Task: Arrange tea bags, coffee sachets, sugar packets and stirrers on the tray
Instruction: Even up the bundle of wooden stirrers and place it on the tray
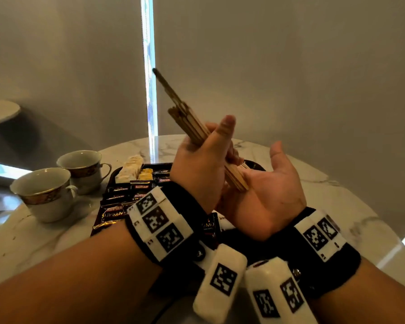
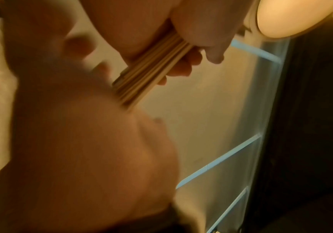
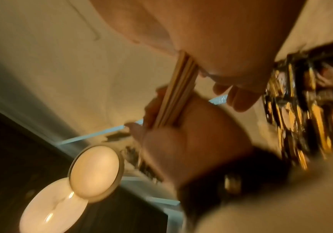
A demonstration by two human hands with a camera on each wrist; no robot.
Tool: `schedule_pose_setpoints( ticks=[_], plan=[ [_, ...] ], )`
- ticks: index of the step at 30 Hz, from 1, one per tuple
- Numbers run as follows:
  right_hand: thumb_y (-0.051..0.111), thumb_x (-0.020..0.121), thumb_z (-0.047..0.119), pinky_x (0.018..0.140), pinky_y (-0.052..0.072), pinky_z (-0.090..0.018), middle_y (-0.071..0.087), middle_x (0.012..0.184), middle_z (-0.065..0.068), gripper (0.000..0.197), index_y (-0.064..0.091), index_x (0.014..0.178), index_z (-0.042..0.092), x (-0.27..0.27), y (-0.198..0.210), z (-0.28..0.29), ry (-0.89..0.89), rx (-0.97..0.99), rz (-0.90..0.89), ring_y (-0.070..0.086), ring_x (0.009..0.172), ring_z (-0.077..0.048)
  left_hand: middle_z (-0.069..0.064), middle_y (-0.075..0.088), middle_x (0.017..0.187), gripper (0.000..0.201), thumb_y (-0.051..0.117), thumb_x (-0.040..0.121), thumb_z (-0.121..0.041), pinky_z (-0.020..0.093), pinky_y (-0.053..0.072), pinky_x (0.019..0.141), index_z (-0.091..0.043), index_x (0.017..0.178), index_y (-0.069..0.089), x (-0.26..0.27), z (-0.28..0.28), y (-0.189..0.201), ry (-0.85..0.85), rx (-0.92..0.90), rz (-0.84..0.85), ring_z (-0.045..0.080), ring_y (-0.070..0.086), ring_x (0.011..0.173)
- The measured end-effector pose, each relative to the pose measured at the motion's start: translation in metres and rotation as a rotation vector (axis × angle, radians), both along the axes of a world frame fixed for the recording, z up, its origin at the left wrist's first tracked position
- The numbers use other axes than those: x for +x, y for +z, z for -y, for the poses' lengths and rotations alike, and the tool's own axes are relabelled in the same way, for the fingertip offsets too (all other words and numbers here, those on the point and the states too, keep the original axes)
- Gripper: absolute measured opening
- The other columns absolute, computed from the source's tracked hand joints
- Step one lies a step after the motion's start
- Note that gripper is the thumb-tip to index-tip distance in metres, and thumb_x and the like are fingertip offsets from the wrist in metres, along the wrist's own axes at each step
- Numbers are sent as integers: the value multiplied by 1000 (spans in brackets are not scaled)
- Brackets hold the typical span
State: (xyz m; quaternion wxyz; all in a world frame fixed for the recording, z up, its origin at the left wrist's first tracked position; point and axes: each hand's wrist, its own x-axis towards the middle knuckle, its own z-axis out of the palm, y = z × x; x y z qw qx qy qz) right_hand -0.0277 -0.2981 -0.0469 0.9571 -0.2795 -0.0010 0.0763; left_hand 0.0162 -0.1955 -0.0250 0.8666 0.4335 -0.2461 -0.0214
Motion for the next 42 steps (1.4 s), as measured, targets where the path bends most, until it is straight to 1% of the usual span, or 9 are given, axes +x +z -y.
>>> schedule_pose_setpoints(
  ticks=[6,10,14,19,26,32,34,39,42],
  plan=[
    [38,74,89,97,45,-48,55,135,-21,111,31,150,9,2,3,13,-37,-101,56,58,110,-35,-3,52,58,37,68,93,-32,41,51,75,-29,57,62,15,-9,4,9,-15,19,16,56,58],
    [42,73,88,115,30,-60,39,152,-27,116,30,152,4,-6,5,7,73,-108,193,39,140,-44,-1,50,59,34,71,87,-35,39,48,69,-27,56,59,15,-4,1,4,27,29,18,53,60],
    [37,78,86,77,52,-44,59,126,-22,104,44,141,3,1,3,19,4,-198,89,63,101,-36,-2,52,58,33,71,90,-32,40,50,71,-26,59,60,14,-7,3,-15,65,56,18,55,60],
    [42,82,81,111,34,-59,48,146,-26,101,48,143,1,-6,3,11,40,-211,165,48,133,-45,4,51,60,32,70,92,-32,37,52,66,-8,76,57,4,-3,-1,7,235,126,23,53,63],
    [42,77,81,72,43,-39,62,105,-22,90,56,125,6,1,5,23,-16,-287,-54,61,82,-34,0,52,58,29,70,83,-38,42,51,69,-20,66,57,13,-13,5,-11,246,124,21,51,59],
    [46,77,81,101,42,-50,54,140,-20,101,47,145,6,-12,15,7,-4,-234,67,57,121,-41,9,50,58,32,67,95,-23,32,50,61,-6,71,55,1,-5,1,10,401,253,21,50,57],
    [47,77,82,93,48,-49,53,134,-17,105,43,148,6,-11,13,9,0,-224,38,58,116,-39,6,50,57,34,67,95,-24,32,49,59,-9,68,55,3,-7,1,16,435,273,19,50,55],
    [47,75,82,91,41,-46,56,115,-28,91,63,122,5,-7,18,27,-171,-686,-25,55,109,-39,-3,46,53,31,69,94,-33,35,43,55,-18,71,56,10,-16,5,-81,505,167,16,44,48],
    [71,53,83,74,39,-39,57,97,-12,84,72,110,21,-13,30,34,-408,-897,179,48,89,-27,-4,48,53,30,69,92,-38,34,46,54,-17,76,56,4,-18,10,-233,755,179,15,45,48]
  ],
)
